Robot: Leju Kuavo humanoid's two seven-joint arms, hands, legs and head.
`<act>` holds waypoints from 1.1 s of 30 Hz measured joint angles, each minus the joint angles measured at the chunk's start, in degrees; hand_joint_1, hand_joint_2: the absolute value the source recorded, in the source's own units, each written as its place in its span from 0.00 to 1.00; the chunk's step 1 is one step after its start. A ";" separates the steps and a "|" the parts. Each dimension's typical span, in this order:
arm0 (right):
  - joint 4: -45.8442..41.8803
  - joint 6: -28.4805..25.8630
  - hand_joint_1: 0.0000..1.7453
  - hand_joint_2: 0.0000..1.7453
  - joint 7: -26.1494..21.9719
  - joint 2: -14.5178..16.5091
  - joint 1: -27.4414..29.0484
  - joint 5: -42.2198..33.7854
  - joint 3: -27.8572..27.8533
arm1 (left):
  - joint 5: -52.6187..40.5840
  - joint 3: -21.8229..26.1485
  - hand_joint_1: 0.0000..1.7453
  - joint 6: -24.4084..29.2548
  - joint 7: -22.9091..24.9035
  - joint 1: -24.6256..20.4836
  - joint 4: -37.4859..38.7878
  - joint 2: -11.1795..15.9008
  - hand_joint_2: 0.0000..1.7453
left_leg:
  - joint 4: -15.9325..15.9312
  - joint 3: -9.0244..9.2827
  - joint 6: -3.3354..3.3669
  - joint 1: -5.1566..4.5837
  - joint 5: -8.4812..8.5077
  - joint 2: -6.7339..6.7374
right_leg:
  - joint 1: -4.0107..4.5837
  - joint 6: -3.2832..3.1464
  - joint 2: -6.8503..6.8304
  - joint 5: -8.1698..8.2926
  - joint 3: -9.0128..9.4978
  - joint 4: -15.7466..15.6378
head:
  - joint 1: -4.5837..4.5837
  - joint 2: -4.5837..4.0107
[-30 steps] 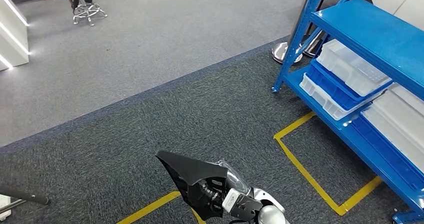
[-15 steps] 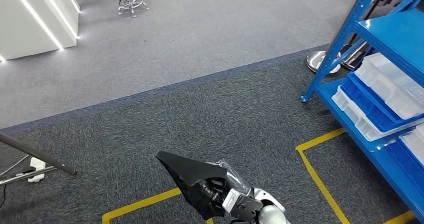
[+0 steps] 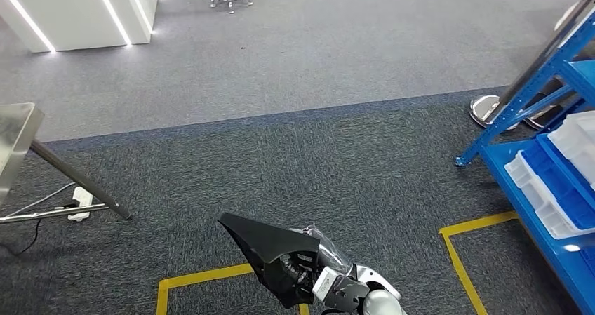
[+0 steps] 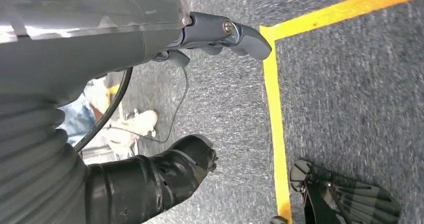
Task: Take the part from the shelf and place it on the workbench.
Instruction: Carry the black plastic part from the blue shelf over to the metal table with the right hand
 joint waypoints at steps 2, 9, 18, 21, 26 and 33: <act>-0.02 0.00 0.99 1.00 0.00 0.00 -0.01 0.00 0.00 | 0.00 0.00 0.00 -0.01 -0.01 -0.02 0.01 -0.12 1.00 | 0.28 -0.18 -0.15 -0.05 -0.11 -1.35 | -0.03 -0.85 2.79 3.57 3.02 -7.42 | -0.02 0.00; -0.46 0.01 0.99 1.00 -0.02 0.09 -0.06 0.07 0.00 | -0.02 0.00 0.00 -0.14 -0.04 0.19 0.03 -0.21 1.00 | 3.03 -2.23 -2.45 0.12 -1.62 -1.06 | -0.56 -2.06 1.33 5.03 5.84 -13.10 | -0.35 0.00; -0.63 0.02 0.99 1.00 0.03 0.06 0.13 0.17 0.00 | -0.01 0.00 0.00 -0.23 -0.09 0.07 0.04 -0.06 1.00 | 1.40 -1.06 -3.35 0.70 0.23 6.23 | -0.20 -1.18 -5.06 3.47 6.90 -12.48 | -0.68 0.00; -0.65 0.01 0.99 1.00 0.02 0.07 0.06 0.17 0.00 | 0.00 0.00 0.00 -0.26 -0.10 0.07 0.04 -0.01 1.00 | 0.07 -0.55 -1.97 0.24 0.32 5.74 | 0.15 -0.34 -6.25 3.10 7.24 -12.40 | -0.64 0.00; -0.94 0.00 0.99 1.00 -0.09 -0.01 0.14 0.22 0.00 | -0.02 0.00 0.00 -0.69 -0.07 0.02 0.04 0.05 1.00 | -0.54 -0.33 -0.24 0.57 0.71 3.36 | -0.22 0.54 -1.67 -2.63 3.46 -3.32 | -0.54 0.00; -1.03 0.00 0.99 1.00 -0.13 -0.32 0.56 0.33 -0.01 | -0.14 -0.01 0.00 -0.90 -0.04 -0.03 0.04 0.04 1.00 | 0.39 -0.70 -0.44 0.28 0.55 -1.57 | -0.18 -0.59 2.82 3.17 4.38 -8.34 | -0.54 0.00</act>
